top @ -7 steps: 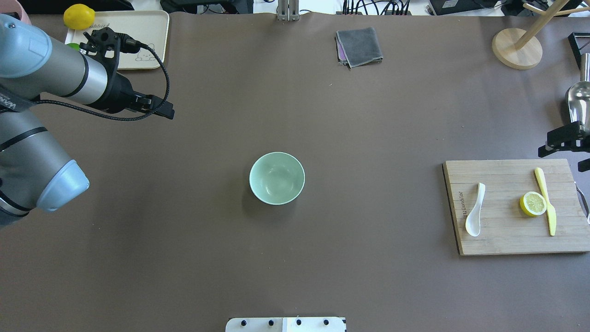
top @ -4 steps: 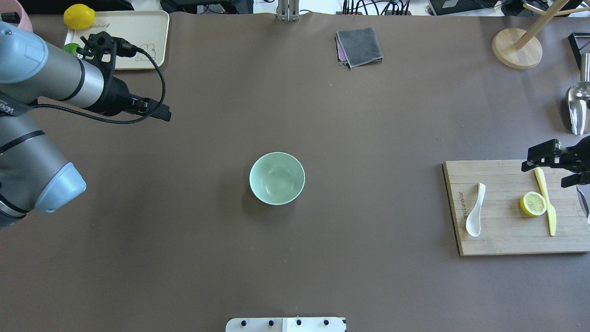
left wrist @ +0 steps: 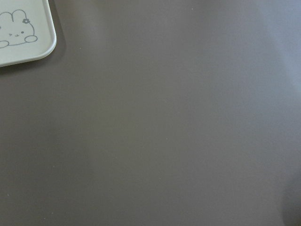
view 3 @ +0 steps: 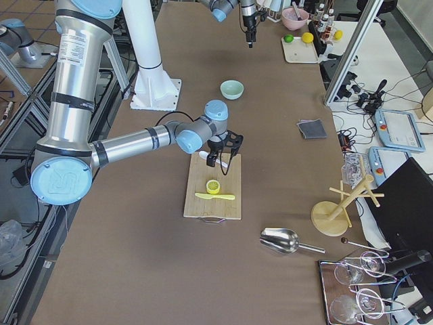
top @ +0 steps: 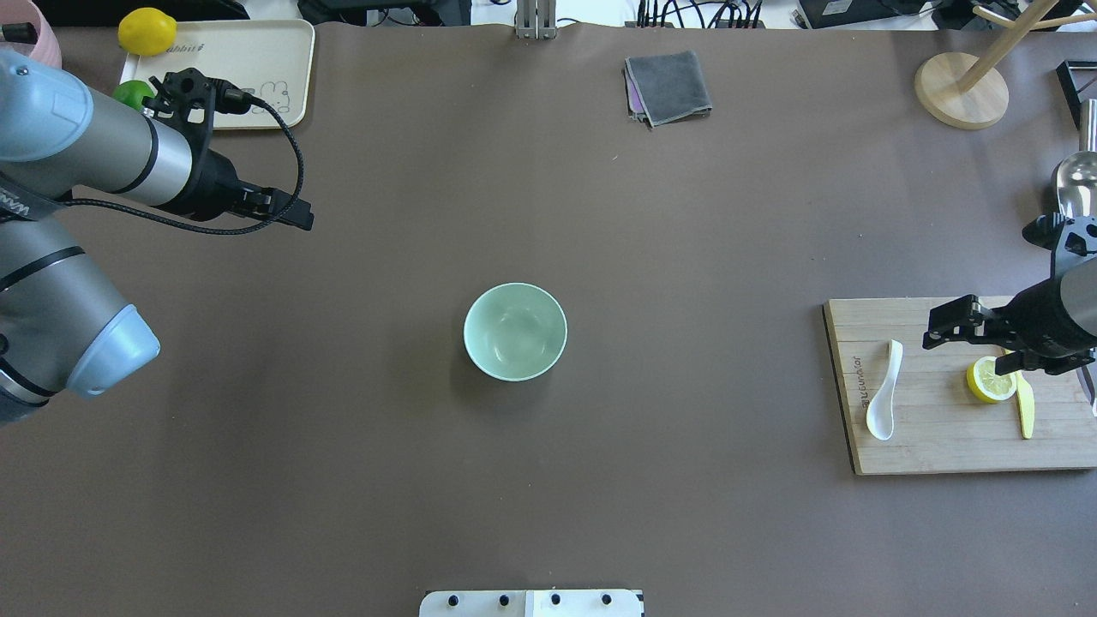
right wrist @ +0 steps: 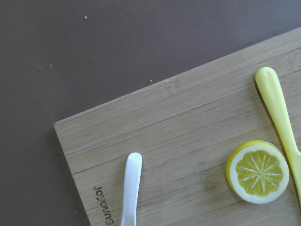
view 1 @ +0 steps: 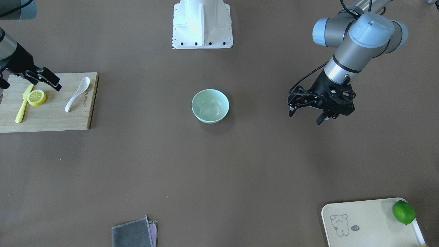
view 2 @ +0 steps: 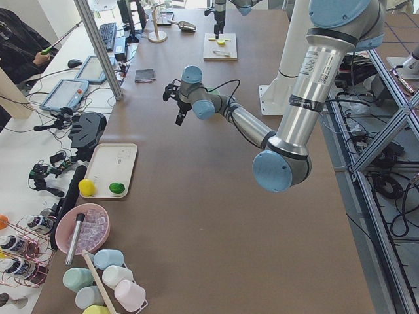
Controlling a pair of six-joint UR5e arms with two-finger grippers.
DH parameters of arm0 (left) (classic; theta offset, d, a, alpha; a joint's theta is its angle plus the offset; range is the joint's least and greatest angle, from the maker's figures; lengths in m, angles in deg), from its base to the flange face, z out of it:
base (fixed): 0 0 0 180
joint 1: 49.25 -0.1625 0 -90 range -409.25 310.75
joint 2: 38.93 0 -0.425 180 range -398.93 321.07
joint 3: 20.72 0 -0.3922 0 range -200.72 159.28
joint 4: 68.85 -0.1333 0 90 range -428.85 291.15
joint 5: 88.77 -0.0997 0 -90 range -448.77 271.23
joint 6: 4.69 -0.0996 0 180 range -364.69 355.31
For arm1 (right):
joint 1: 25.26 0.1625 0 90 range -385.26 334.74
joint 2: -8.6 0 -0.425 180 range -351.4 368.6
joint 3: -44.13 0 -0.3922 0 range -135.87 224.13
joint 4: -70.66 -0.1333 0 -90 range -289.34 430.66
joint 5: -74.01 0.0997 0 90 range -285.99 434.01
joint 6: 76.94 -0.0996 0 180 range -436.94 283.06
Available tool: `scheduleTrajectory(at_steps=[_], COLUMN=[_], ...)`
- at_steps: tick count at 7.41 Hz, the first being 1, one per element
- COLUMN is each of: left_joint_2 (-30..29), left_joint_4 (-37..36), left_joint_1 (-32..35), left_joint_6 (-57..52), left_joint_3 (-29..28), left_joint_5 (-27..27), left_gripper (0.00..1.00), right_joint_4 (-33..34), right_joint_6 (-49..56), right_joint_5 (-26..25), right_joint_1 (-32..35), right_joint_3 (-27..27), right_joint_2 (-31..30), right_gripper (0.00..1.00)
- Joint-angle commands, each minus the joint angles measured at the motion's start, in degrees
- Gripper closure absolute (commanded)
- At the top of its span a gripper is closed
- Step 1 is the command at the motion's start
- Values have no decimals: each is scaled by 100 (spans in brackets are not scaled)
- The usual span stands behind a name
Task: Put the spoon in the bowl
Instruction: 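Lower the right gripper onto the white spoon handle and grasp it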
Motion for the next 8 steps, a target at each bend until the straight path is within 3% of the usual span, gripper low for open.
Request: scheduleTrajectory(at_steps=[1,3,8], left_joint_2=[10,54,55], left_joint_4=[3,-5,-5], left_joint_1=[0,0,0], left_joint_6=[0,-9,-9], left_joint_3=[-73,-82,-135], left_joint_5=[-3,-12,-12], left_gripper=[2,2,2], right_joint_4=[-191,-191,-191], right_joint_6=[-335,-766,-908], right_joint_5=[-114,-245,-642], right_joint_1=[-214,-442,-821], right_joint_3=[277,418,673], right_joint_2=[284,558,576], right_gripper=[0,0,0])
